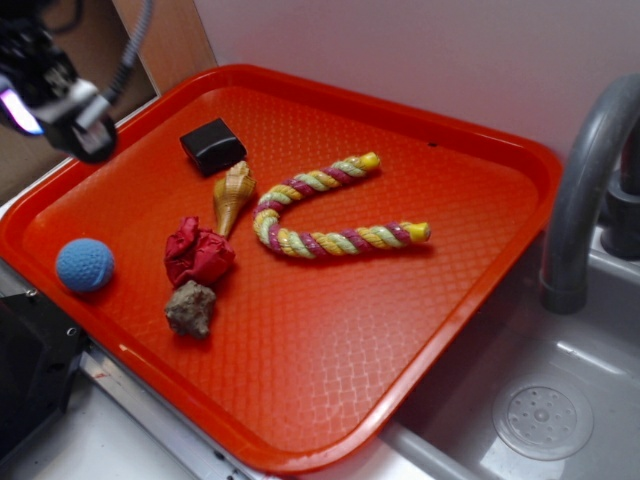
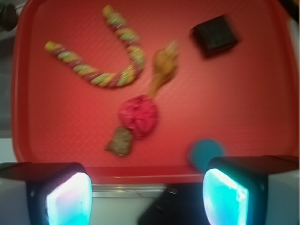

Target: Grab the red paper.

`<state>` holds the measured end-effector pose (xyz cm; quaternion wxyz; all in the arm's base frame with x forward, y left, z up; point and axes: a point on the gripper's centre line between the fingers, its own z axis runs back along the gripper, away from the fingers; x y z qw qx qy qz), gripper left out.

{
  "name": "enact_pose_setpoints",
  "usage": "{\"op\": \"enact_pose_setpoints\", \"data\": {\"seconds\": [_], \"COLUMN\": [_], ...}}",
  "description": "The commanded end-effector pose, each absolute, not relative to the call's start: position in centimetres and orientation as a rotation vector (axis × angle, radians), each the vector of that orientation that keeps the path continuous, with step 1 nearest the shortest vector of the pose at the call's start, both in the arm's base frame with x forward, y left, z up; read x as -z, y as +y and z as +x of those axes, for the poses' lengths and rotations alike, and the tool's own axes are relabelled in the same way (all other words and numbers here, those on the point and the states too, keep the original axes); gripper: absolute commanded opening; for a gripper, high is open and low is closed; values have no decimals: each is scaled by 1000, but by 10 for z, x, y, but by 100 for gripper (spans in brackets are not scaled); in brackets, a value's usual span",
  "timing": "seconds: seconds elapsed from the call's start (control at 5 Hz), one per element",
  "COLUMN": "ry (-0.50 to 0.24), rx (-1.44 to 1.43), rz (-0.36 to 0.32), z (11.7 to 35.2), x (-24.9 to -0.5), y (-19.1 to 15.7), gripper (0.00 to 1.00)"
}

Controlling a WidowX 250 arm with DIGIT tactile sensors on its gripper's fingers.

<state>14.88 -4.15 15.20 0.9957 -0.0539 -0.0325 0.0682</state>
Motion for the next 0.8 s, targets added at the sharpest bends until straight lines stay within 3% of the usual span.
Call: {"op": "enact_pose_setpoints", "data": {"seconds": [0.0, 0.6], "ry": [-95, 24], "rx": [-160, -22], "rz": [-141, -122], "z": [176, 189], "x": [-109, -37], "y": [-48, -61], "gripper": [100, 100]}}
